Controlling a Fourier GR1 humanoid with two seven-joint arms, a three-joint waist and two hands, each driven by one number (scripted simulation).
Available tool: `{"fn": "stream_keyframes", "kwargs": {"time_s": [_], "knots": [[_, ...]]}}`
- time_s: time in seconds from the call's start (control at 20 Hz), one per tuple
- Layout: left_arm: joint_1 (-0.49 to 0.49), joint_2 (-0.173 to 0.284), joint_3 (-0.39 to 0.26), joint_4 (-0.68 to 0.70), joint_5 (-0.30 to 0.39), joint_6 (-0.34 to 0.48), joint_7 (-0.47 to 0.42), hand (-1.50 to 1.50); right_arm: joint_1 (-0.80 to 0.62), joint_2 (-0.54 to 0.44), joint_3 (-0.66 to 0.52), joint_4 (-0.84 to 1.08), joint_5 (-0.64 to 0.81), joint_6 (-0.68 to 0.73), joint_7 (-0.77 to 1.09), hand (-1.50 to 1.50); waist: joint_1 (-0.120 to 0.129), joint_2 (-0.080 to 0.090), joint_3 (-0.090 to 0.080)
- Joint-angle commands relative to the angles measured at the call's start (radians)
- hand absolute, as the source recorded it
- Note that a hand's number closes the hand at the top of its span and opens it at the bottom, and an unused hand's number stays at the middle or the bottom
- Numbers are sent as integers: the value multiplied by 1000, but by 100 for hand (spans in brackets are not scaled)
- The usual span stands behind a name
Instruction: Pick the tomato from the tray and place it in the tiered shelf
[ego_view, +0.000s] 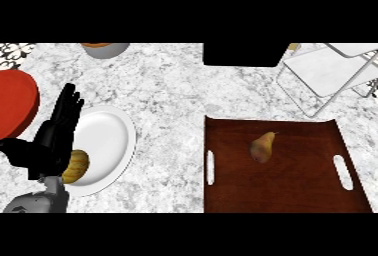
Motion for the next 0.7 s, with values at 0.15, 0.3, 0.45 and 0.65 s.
{"fn": "stream_keyframes", "kwargs": {"time_s": [0.15,0.3,0.45,0.65], "knots": [[33,-26,-19,-43,-14,17,8,0,-25,-107,-88,150,-53,-11,50,-150,-9,15,11],[-23,-6,3,-9,-4,10,40,0,-36,-243,-126,228,-69,63,87,-150,-11,20,12],[-44,5,24,17,7,-1,21,0,-33,-318,-146,292,-78,95,88,-150,-5,22,12],[34,8,17,-43,0,-7,16,0,84,-441,-193,356,-115,256,-11,-150,-6,21,14]]}}
